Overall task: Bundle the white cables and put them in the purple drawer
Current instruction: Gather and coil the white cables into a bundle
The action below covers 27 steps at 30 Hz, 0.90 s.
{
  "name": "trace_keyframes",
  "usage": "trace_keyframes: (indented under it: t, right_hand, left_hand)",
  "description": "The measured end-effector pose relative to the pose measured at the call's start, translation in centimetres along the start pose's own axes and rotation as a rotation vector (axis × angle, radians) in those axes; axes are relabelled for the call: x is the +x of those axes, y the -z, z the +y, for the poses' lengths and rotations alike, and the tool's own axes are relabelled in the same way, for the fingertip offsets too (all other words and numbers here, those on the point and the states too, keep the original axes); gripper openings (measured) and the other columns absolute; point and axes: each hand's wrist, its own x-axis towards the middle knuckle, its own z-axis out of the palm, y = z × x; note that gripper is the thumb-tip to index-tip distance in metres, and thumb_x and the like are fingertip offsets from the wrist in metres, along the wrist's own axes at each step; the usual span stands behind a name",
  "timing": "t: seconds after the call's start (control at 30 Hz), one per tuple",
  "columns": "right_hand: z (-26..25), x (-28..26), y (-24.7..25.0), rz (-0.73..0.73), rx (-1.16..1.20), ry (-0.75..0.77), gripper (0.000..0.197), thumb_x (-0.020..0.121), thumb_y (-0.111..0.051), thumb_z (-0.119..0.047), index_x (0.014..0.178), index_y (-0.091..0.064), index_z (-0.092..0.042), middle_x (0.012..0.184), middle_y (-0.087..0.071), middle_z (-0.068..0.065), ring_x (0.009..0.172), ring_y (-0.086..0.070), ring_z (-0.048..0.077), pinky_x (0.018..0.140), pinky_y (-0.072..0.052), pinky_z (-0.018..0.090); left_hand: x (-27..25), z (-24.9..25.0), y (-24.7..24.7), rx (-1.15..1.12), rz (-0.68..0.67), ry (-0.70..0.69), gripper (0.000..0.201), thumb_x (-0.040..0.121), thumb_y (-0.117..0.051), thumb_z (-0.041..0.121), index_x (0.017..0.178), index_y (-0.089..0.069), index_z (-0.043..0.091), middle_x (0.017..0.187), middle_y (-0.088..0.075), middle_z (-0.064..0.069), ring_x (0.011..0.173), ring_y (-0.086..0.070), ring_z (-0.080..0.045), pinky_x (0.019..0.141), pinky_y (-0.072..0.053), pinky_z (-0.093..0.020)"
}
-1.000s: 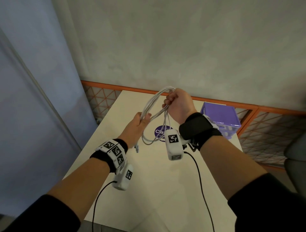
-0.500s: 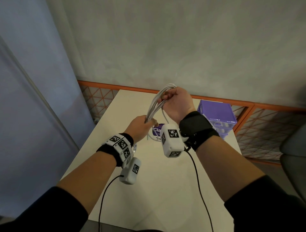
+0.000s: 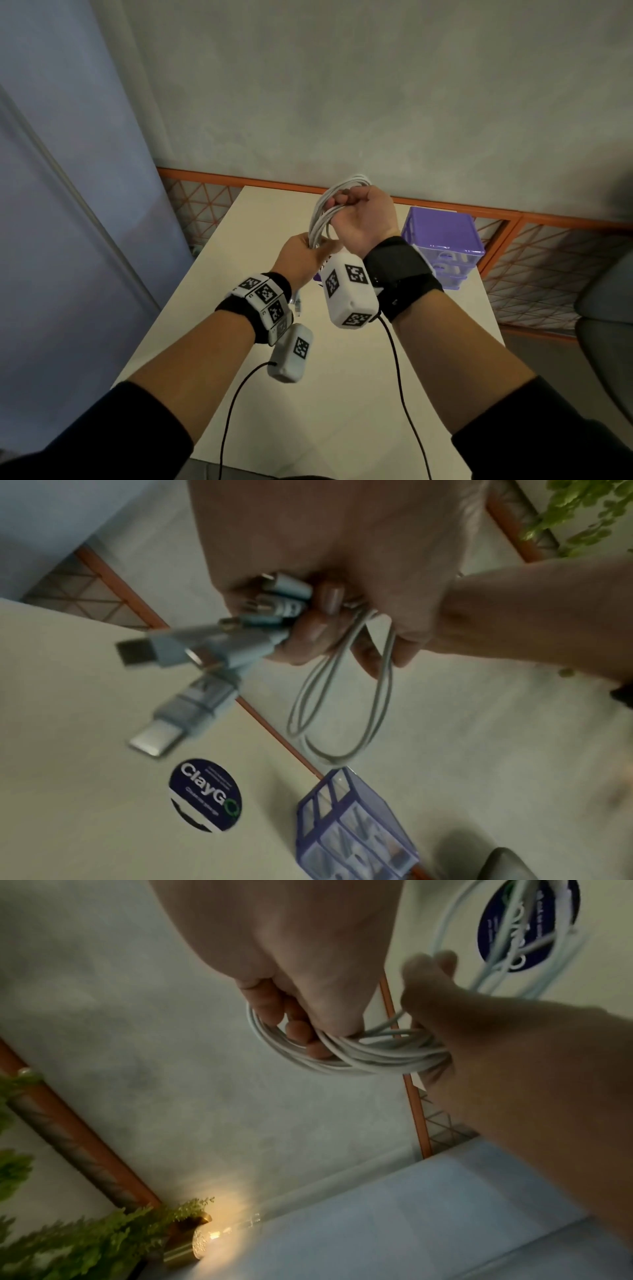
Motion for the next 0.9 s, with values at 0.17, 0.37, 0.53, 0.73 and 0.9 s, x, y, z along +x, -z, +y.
trace_keyframes:
  t: [0.17, 0.37, 0.53, 0.73, 0.9]
  right_hand:
    - [-1.4, 0.7, 1.1, 0.007, -0.312, 0.049, 0.024, 0.084, -0.033, -0.002, 0.064, -0.040, -0.013, 0.061, -0.028, 0.001, 0.052, -0.031, 0.016, 0.061, -0.036, 0.031]
    - [-2.9, 1.3, 2.2, 0.079, -0.536, 0.080, 0.022, 0.090, -0.034, -0.001, 0.073, -0.047, -0.006, 0.061, -0.033, 0.005, 0.057, -0.038, 0.020, 0.068, -0.047, 0.037]
    - [-2.3, 1.6, 3.9, 0.180, -0.697, 0.049, 0.021, 0.094, -0.036, -0.004, 0.075, -0.045, -0.007, 0.071, -0.038, 0.007, 0.067, -0.045, 0.022, 0.069, -0.049, 0.037]
    - [-2.7, 1.5, 4.1, 0.229, -0.707, 0.011, 0.021, 0.093, -0.037, -0.005, 0.074, -0.044, -0.009, 0.073, -0.037, 0.006, 0.066, -0.042, 0.019, 0.063, -0.044, 0.033]
    - [-3.0, 1.8, 3.8, 0.235, -0.840, 0.036, 0.020, 0.095, -0.037, -0.007, 0.079, -0.048, -0.009, 0.077, -0.040, 0.007, 0.066, -0.048, 0.019, 0.061, -0.048, 0.033]
  left_hand:
    - [0.7, -0.7, 2.1, 0.555, -0.070, -0.064, 0.043, 0.083, -0.046, 0.048, 0.094, -0.065, 0.010, 0.076, -0.063, -0.007, 0.068, -0.058, -0.025, 0.065, -0.046, -0.039]
    - [0.8, 0.2, 3.3, 0.573, -0.170, -0.052, 0.033, 0.090, -0.050, 0.045, 0.072, -0.059, 0.019, 0.067, -0.053, 0.001, 0.061, -0.047, -0.017, 0.058, -0.035, -0.028]
    - [1.2, 0.0, 3.1, 0.520, -0.190, 0.068, 0.039, 0.088, -0.051, 0.051, 0.072, -0.056, 0.015, 0.057, -0.042, 0.002, 0.050, -0.036, -0.016, 0.052, -0.033, -0.027]
    - [0.9, 0.3, 2.7, 0.556, -0.276, 0.094, 0.032, 0.086, -0.056, 0.046, 0.075, -0.063, 0.017, 0.055, -0.037, 0.003, 0.050, -0.034, -0.014, 0.051, -0.032, -0.025]
    - [1.3, -0.2, 2.4, 0.571, -0.276, 0.011, 0.040, 0.090, -0.051, 0.045, 0.065, -0.054, 0.014, 0.075, -0.043, -0.005, 0.057, -0.040, -0.012, 0.055, -0.032, -0.024]
